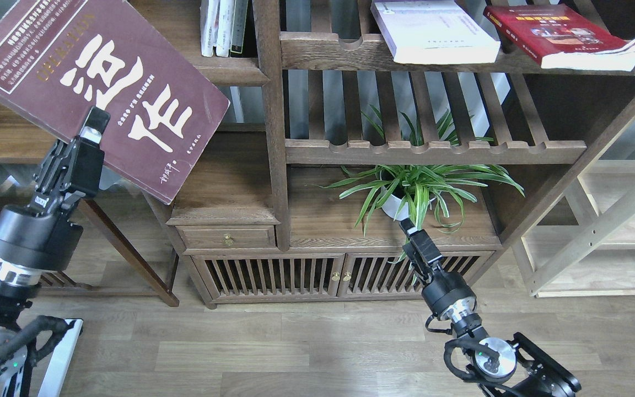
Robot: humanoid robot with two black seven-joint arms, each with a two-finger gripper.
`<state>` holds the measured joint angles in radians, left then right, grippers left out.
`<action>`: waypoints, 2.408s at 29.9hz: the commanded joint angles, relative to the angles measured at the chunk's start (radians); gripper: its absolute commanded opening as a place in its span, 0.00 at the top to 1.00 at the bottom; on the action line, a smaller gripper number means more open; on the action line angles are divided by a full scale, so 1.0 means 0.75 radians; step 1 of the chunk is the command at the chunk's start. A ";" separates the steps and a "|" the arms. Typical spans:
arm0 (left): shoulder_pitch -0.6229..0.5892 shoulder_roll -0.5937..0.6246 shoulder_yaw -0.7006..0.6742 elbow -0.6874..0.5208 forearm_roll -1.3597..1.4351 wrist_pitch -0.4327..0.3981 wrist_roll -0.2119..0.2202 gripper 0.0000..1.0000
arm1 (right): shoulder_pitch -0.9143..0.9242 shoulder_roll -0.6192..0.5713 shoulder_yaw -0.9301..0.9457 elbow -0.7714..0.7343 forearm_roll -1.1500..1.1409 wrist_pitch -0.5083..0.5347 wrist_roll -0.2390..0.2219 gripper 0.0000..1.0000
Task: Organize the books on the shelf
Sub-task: 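Lift the book with the left gripper up toward the top shelf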
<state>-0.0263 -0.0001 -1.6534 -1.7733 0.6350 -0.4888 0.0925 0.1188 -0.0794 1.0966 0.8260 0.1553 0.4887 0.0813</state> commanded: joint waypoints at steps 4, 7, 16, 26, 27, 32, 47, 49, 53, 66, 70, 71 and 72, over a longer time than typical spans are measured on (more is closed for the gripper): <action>-0.108 0.000 -0.064 0.018 0.000 0.000 0.091 0.97 | 0.009 0.000 -0.002 -0.003 0.008 0.000 0.000 0.01; -0.151 0.000 -0.070 0.029 0.000 0.000 0.128 0.97 | 0.009 0.000 -0.004 -0.003 0.008 0.000 0.000 0.01; -0.245 0.135 -0.125 0.121 -0.006 0.000 0.145 0.97 | 0.015 0.000 -0.002 -0.003 0.004 0.000 0.000 0.01; -0.384 0.217 -0.137 0.235 -0.014 0.000 0.173 0.97 | 0.003 -0.003 0.000 -0.005 0.006 0.000 0.002 0.01; -0.394 0.223 -0.137 0.243 -0.014 0.000 0.179 0.97 | 0.001 -0.003 0.000 -0.005 0.006 0.000 0.002 0.01; -0.517 0.258 -0.111 0.368 -0.012 0.000 0.181 0.97 | -0.009 0.002 0.000 -0.005 0.010 0.000 0.010 0.01; -0.746 0.336 0.006 0.659 -0.006 0.000 0.171 0.97 | -0.038 -0.027 0.031 -0.005 0.020 0.000 0.012 0.01; -0.767 0.336 0.016 0.667 -0.006 0.000 0.179 0.97 | -0.042 -0.027 0.031 -0.005 0.020 0.000 0.012 0.01; -0.826 0.348 0.061 0.671 -0.012 0.000 0.188 0.96 | -0.048 -0.027 0.031 -0.003 0.020 0.000 0.010 0.01; -1.122 0.374 0.196 0.947 -0.014 0.018 0.202 0.96 | -0.093 -0.047 0.033 -0.001 0.020 0.000 0.002 0.01; -1.165 0.374 0.239 1.002 -0.016 0.024 0.206 0.96 | -0.109 -0.070 0.033 -0.001 0.022 0.000 0.002 0.01; -1.176 0.374 0.251 1.014 -0.016 0.028 0.204 0.96 | -0.113 -0.076 0.033 0.001 0.022 0.000 0.002 0.01; -1.188 0.372 0.261 1.025 -0.018 0.036 0.204 0.96 | -0.115 -0.082 0.033 0.001 0.022 0.000 0.002 0.01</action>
<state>-0.8932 0.2812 -1.4821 -1.0312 0.6238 -0.4720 0.2452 0.0407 -0.1291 1.1212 0.8255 0.1705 0.4887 0.0828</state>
